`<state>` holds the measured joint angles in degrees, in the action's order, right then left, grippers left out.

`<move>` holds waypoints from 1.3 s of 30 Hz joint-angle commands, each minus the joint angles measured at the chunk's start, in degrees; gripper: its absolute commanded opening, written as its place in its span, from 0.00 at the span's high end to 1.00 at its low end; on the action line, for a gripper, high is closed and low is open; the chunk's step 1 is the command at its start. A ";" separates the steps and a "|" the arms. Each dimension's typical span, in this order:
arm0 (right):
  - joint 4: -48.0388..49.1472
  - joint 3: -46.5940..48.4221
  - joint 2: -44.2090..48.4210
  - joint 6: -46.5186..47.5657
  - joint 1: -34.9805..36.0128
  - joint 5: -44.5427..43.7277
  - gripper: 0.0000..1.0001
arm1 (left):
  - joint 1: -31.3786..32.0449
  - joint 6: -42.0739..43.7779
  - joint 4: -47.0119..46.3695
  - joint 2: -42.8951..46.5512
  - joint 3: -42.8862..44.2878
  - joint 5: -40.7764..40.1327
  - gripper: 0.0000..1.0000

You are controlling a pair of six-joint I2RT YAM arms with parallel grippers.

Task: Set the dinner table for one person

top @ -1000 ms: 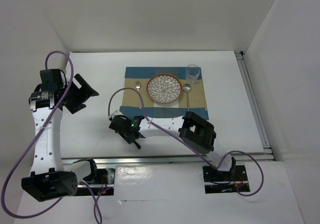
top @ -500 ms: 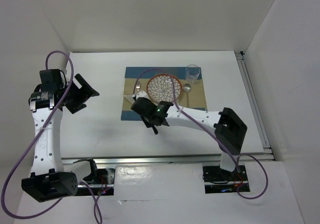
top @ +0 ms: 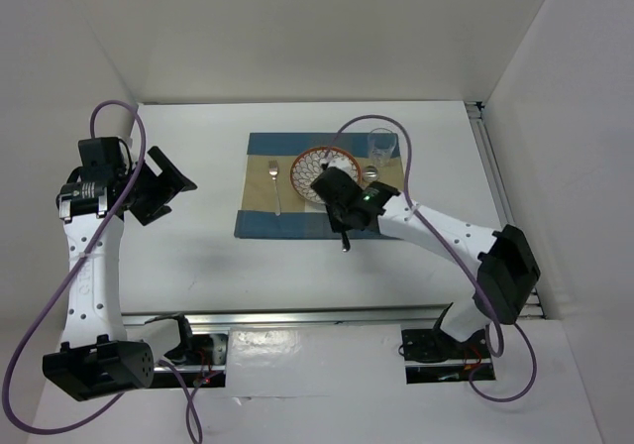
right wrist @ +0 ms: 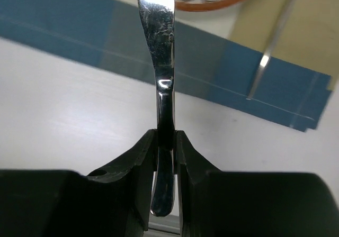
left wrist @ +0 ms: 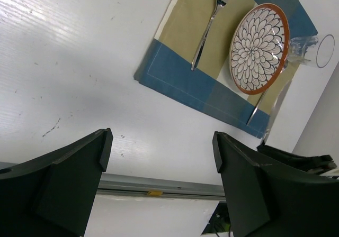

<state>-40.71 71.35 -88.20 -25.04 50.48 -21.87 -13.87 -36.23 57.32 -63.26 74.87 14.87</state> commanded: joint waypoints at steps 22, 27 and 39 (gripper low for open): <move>17.68 -4.21 -11.45 14.83 -30.26 5.51 1.00 | -0.28 -0.42 -3.00 0.25 -1.04 0.68 0.05; 18.20 -2.80 -16.74 15.46 -30.79 5.52 0.99 | -0.28 -0.42 -3.00 0.25 -1.04 0.16 0.05; 9.78 0.72 -12.00 8.88 -30.79 2.71 0.46 | -0.28 -0.42 -4.14 0.77 -1.04 4.10 0.05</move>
<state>-27.33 68.77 -105.60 -13.08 19.94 -17.08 -13.87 -36.42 55.27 -63.24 74.08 16.19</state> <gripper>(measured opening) 0.527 0.951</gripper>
